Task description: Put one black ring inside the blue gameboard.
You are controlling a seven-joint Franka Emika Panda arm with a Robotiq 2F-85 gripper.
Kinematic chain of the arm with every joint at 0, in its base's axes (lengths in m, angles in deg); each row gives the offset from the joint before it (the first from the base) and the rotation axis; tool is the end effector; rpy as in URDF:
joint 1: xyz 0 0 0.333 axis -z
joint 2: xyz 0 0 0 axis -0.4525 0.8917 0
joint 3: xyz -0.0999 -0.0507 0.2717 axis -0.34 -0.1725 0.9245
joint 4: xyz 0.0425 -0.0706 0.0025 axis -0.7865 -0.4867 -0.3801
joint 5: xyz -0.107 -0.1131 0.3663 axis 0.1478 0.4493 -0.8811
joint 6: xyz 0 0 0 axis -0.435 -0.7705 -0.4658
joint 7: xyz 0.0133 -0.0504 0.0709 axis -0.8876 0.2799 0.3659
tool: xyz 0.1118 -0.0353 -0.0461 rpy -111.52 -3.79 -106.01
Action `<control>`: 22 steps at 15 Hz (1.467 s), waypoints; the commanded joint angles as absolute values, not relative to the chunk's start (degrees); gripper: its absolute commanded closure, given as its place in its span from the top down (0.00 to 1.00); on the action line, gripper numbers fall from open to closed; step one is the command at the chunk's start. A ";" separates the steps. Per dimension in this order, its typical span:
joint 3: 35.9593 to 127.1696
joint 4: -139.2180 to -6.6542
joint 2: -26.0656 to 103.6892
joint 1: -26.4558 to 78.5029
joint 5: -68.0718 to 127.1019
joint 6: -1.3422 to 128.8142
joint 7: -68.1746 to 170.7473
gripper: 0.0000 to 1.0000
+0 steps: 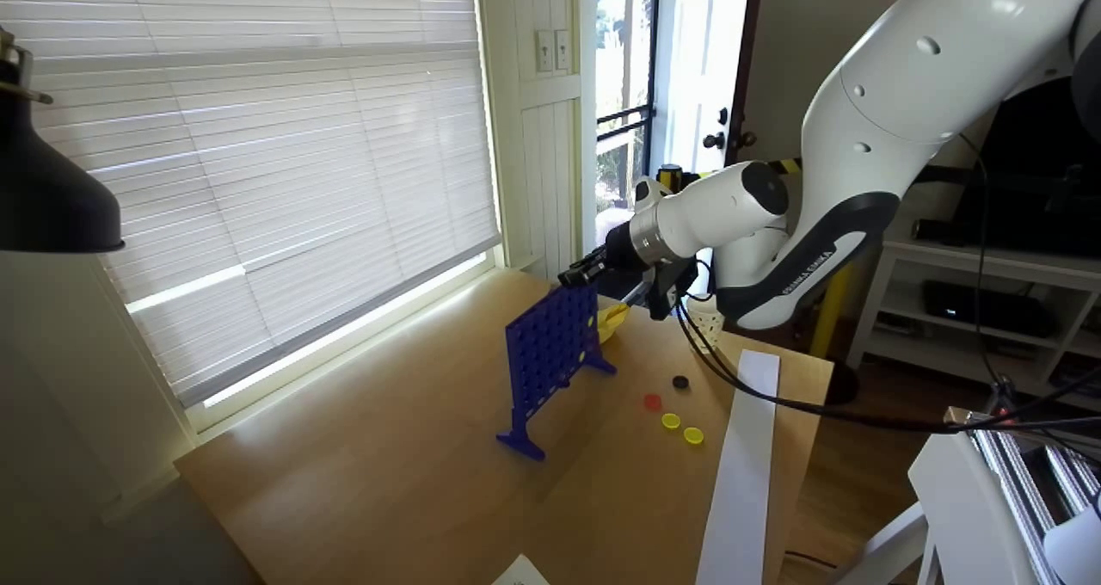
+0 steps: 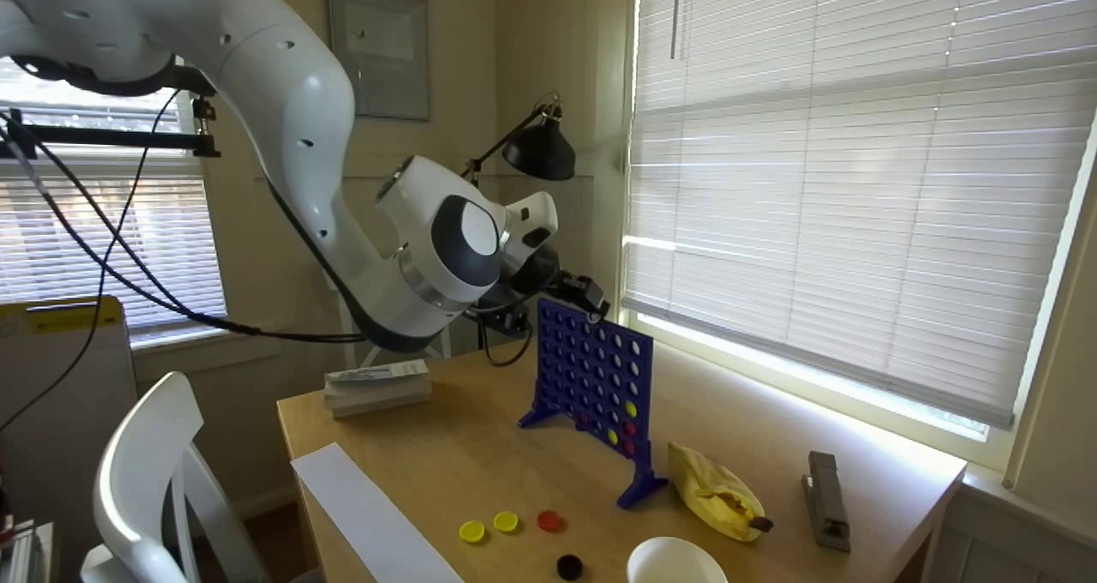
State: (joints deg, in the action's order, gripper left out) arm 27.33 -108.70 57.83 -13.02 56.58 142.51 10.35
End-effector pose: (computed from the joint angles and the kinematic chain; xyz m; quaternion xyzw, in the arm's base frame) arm 0.5839 -0.0833 0.2730 0.8766 -0.0524 0.4727 0.0729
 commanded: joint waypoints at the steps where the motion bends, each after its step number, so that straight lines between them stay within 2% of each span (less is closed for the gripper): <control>1: 35.33 -110.10 52.61 -7.89 49.33 140.21 21.85 0.34; 2: 35.33 -110.12 52.56 -7.87 49.33 140.21 21.87 0.34; 3: 35.34 -110.12 52.55 -7.86 49.33 140.21 21.89 0.09; 6: 40.21 -110.45 52.11 -5.05 40.46 141.94 31.70 0.09; 7: 34.50 -110.03 54.90 -9.16 44.31 143.75 25.73 0.09; 9: 34.97 -110.74 54.16 -9.14 43.47 144.30 27.18 0.09; 10: 43.96 -111.66 50.03 -2.80 36.96 143.59 37.51 0.09; 11: 45.60 -111.95 49.31 -1.78 35.34 143.49 39.51 0.09; 12: 39.60 -111.36 52.26 -6.23 39.61 144.26 32.56 0.09; 13: 51.74 -111.79 48.25 2.65 31.57 143.48 44.85 0.09; 18: 65.89 -111.28 47.70 14.17 24.74 145.38 54.23 0.09; 22: 71.78 -112.17 46.79 19.61 23.42 149.32 57.94 0.09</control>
